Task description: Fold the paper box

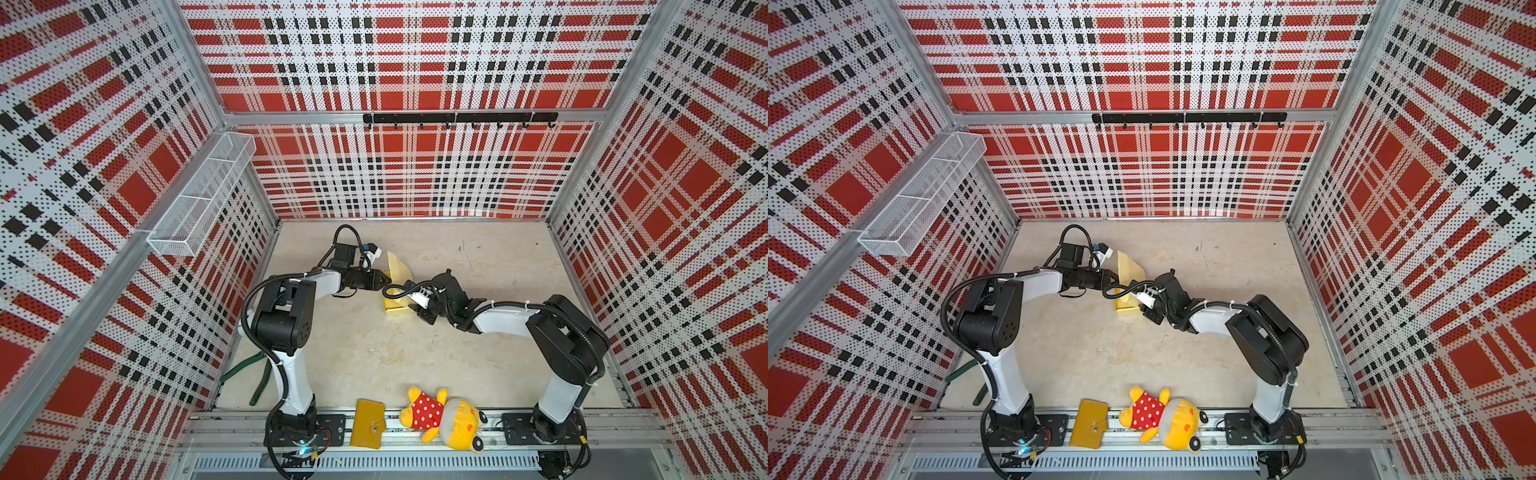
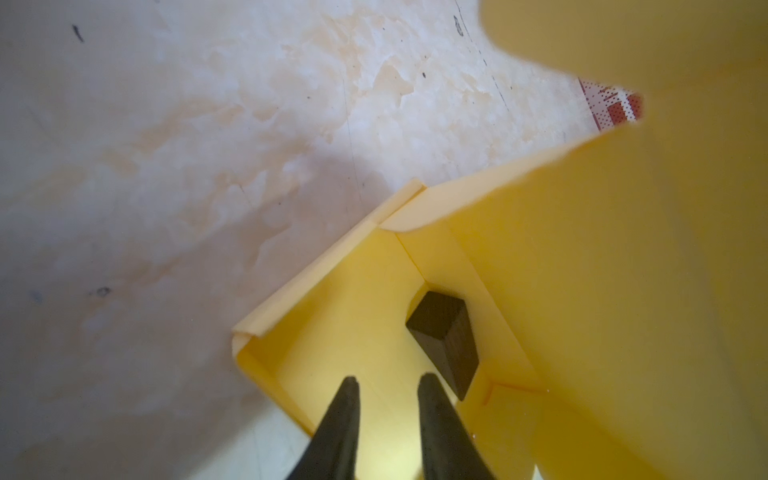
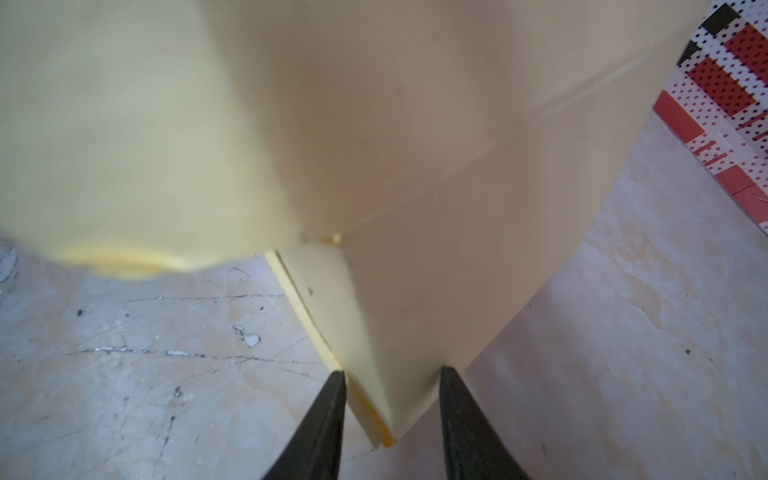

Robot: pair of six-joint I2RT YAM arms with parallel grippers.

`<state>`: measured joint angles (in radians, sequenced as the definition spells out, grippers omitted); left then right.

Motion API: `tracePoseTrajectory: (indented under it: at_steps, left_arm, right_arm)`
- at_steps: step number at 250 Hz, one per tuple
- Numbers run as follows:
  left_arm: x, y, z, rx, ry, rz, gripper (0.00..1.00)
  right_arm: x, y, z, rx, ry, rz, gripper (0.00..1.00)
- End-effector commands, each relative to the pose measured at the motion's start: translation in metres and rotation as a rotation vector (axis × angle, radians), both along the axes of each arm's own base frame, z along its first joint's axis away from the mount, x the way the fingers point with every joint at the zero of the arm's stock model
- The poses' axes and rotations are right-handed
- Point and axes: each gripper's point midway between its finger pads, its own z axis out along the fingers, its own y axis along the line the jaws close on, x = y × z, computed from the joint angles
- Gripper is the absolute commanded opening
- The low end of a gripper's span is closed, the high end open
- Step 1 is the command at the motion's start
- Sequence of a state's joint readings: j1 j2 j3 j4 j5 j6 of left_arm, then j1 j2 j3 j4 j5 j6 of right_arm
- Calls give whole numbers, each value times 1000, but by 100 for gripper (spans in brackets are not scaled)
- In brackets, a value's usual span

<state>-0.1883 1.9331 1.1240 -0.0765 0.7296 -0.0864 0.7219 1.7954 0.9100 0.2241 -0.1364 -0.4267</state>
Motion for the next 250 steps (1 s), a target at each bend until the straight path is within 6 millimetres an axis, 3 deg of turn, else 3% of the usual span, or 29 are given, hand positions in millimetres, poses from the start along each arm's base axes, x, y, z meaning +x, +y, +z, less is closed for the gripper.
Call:
tracePoseTrajectory:
  at_steps: [1,65,96,129,186,250]
  left_arm:
    - [2,11,30,-32,-40,47,33]
    - [-11,58,78,-59,23,226,45]
    - [-20,60,99,-116,83,259,61]
    - [-24,44,110,-170,116,257,73]
    - [-28,-6,108,-144,140,120,77]
    - [-21,-11,91,-124,194,124,73]
  right_arm:
    - [7,8,3,-10,-33,14,39]
    - [8,7,2,-23,-35,10,38]
    - [7,8,1,-19,-37,11,38]
    - [6,9,0,-16,-37,8,38]
    - [5,9,-1,-19,-40,8,38]
    - [5,8,0,-23,-49,6,37]
